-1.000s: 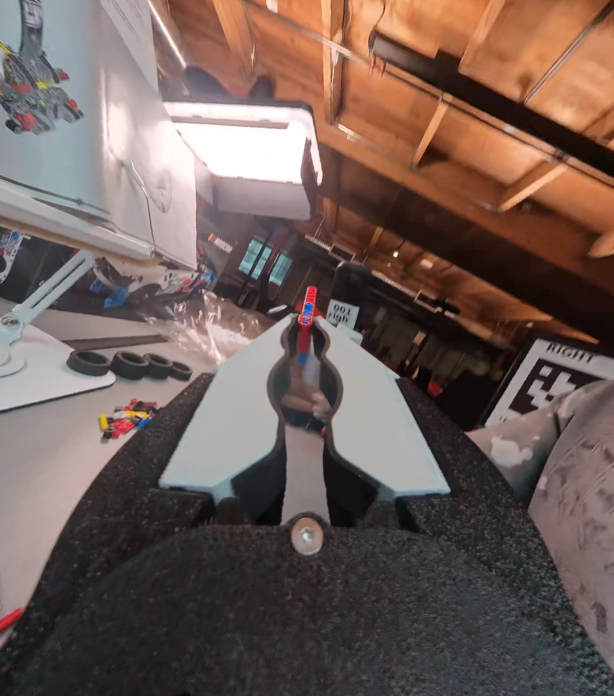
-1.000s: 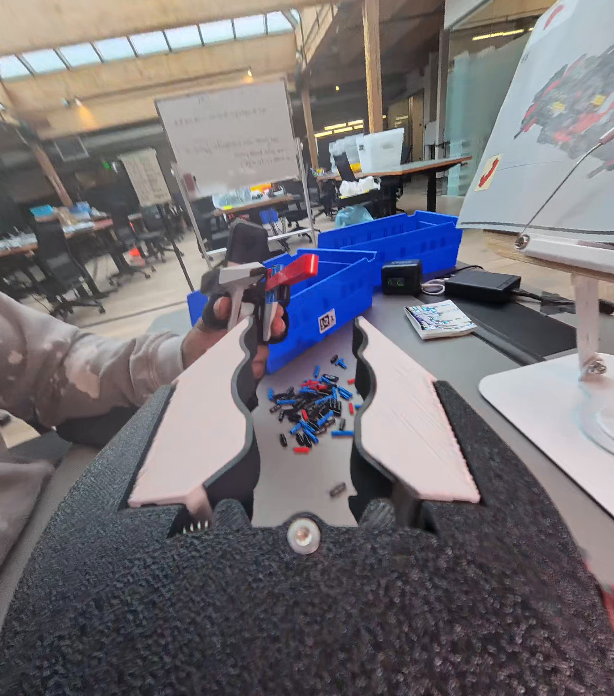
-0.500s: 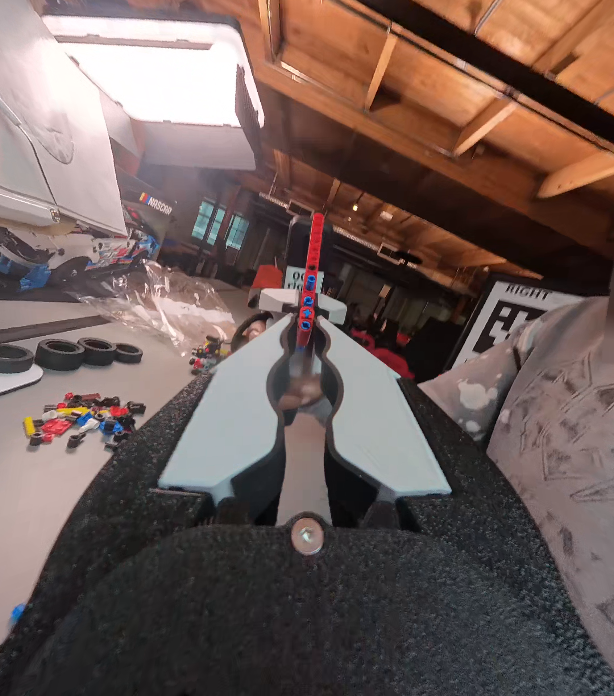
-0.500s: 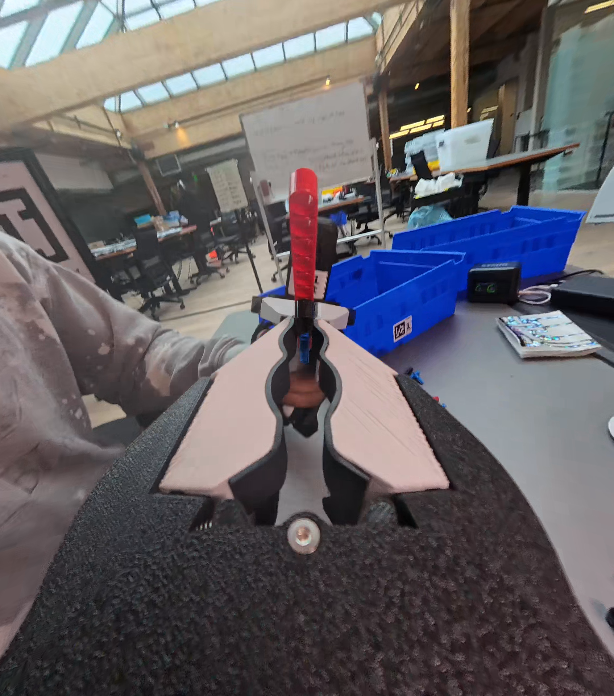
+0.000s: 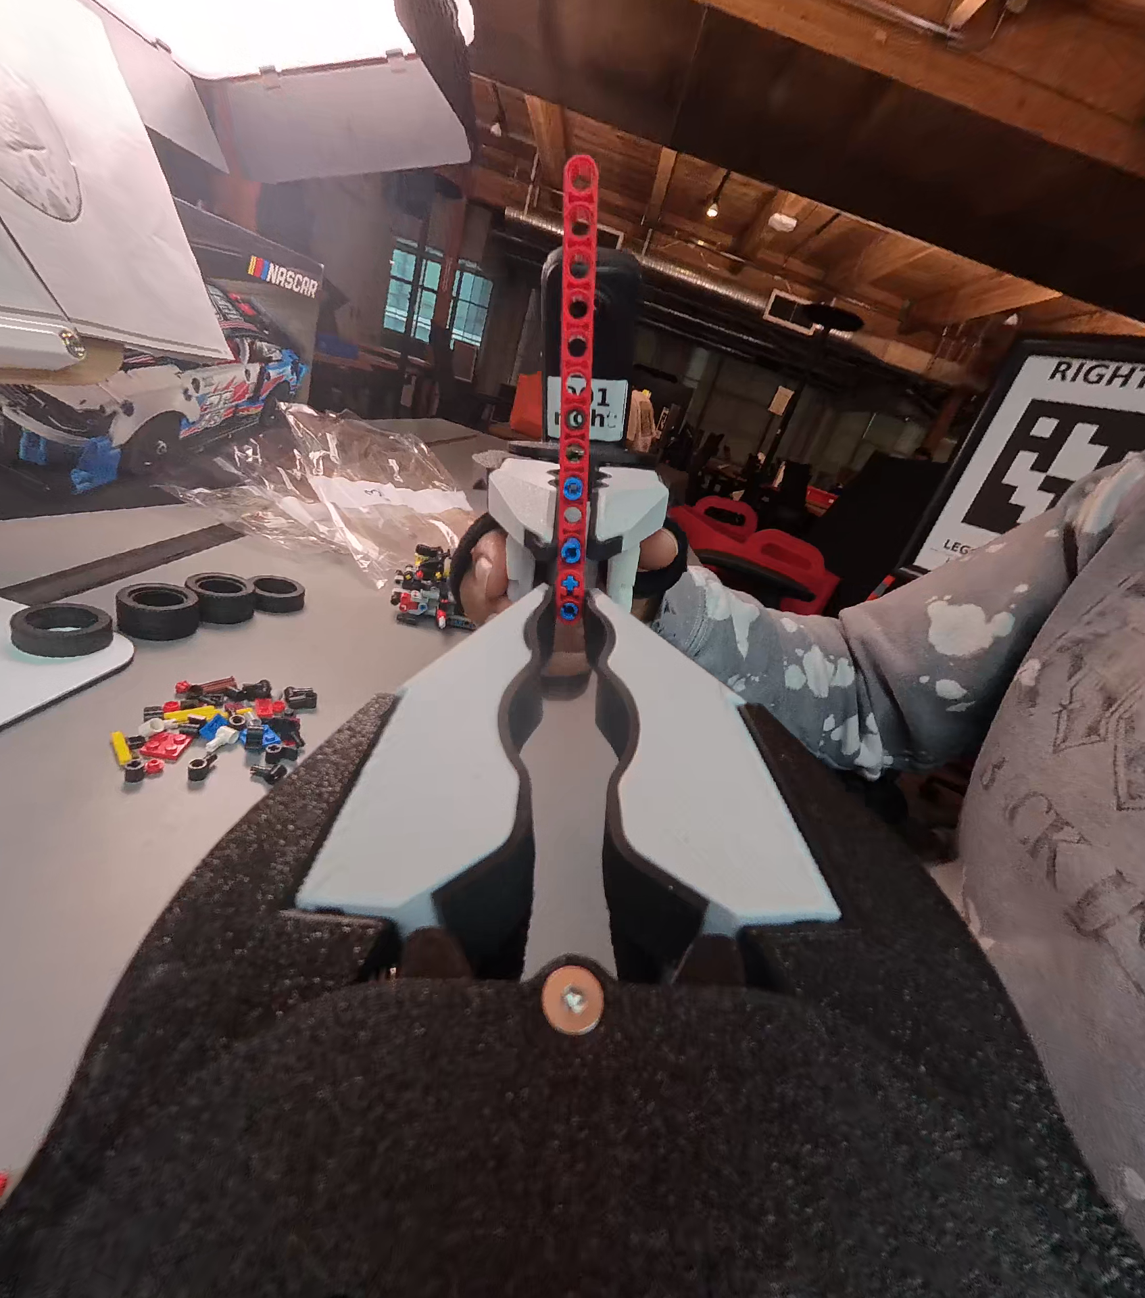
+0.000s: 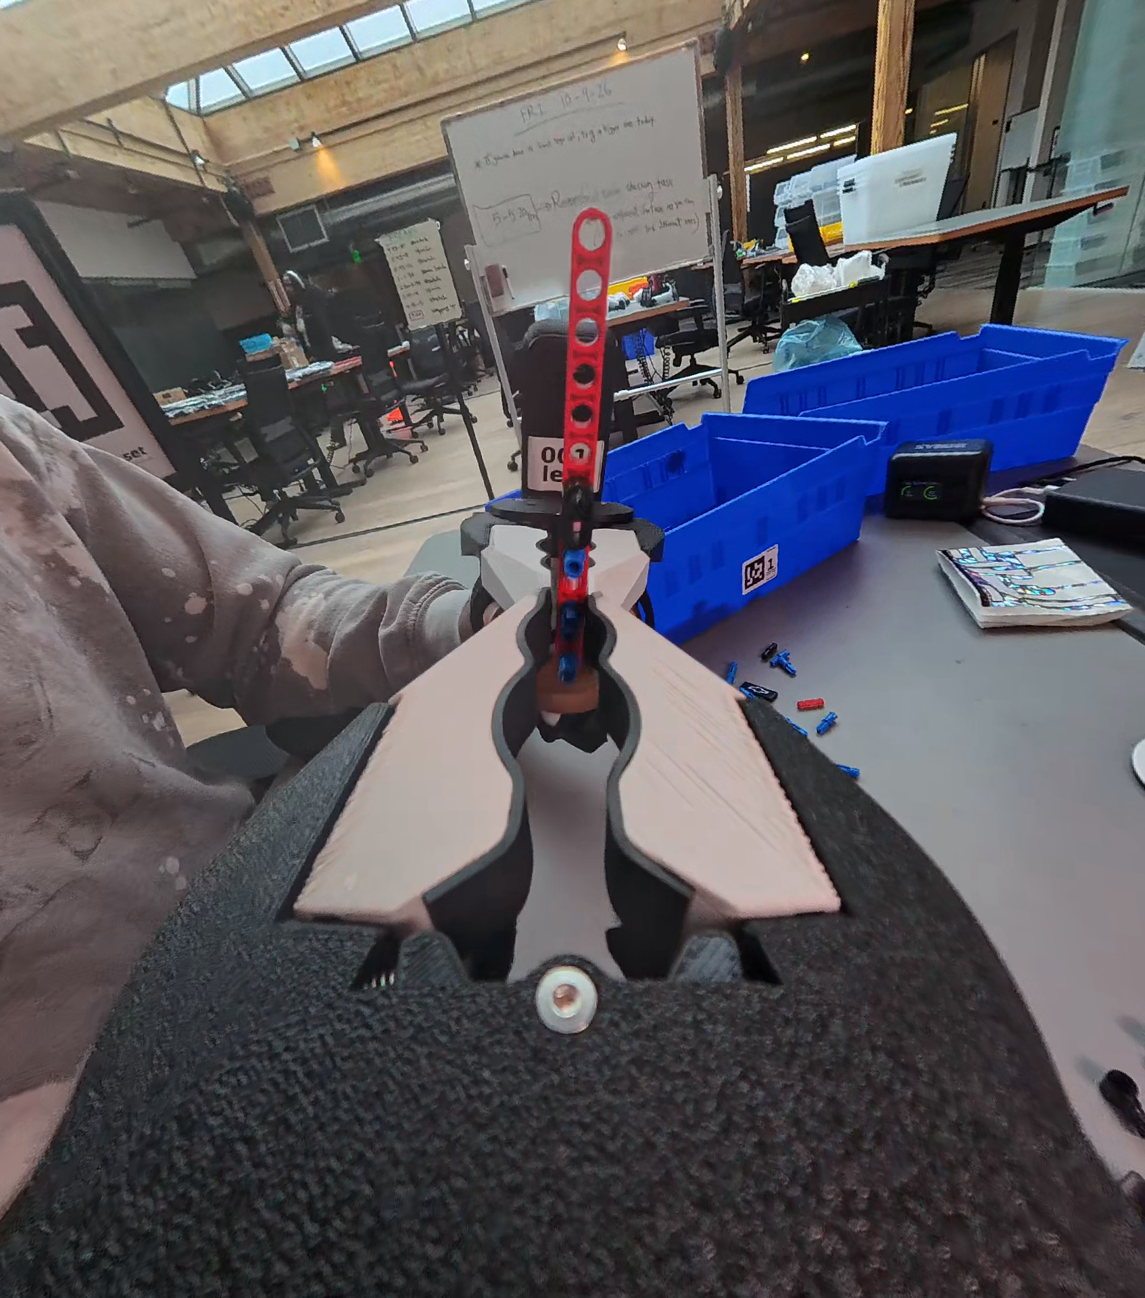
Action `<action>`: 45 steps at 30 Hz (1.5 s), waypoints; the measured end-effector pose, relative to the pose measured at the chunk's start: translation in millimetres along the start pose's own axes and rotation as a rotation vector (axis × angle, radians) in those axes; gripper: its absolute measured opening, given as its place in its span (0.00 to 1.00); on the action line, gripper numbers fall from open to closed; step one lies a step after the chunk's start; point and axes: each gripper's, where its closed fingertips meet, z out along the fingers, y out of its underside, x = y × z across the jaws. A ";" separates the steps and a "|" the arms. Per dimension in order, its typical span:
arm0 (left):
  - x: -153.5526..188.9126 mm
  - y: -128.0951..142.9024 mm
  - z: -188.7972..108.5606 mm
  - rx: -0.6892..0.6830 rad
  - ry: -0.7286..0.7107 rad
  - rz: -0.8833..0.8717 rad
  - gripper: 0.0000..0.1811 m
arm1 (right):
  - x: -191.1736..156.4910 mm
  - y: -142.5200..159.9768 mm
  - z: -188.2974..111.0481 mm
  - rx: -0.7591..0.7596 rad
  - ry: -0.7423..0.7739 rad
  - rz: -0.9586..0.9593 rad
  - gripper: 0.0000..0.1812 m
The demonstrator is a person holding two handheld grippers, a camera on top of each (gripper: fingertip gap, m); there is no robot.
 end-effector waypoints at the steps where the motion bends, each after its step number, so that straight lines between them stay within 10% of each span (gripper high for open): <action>1: 1.1 -1.9 -0.5 0.008 0.009 -0.008 0.02 | -2.4 1.3 1.1 -0.012 -0.004 -0.017 0.07; 24: 17.7 8.1 22.0 -0.133 0.024 -0.016 0.03 | -17.6 11.3 -36.9 0.093 0.028 0.056 0.04; 27: -0.7 -47.9 -26.3 0.095 -0.041 -0.047 0.01 | 0.8 -6.2 -81.8 0.179 0.120 0.048 0.03; 30: -11.6 -54.7 -28.9 0.005 -0.200 0.086 0.02 | -4.6 -4.2 -64.6 0.148 0.111 0.019 0.04; 33: -61.0 -63.3 -73.5 -0.224 -0.649 0.248 0.03 | -7.4 4.7 -51.7 0.105 0.099 0.027 0.04; 39: -112.3 -26.3 -234.3 -0.693 -1.236 0.096 0.05 | 2.0 14.0 -48.5 0.081 0.140 0.059 0.04; 45: -118.9 -12.0 -270.1 -0.724 -1.327 0.017 0.14 | -1.5 20.8 -38.9 0.084 0.105 0.104 0.04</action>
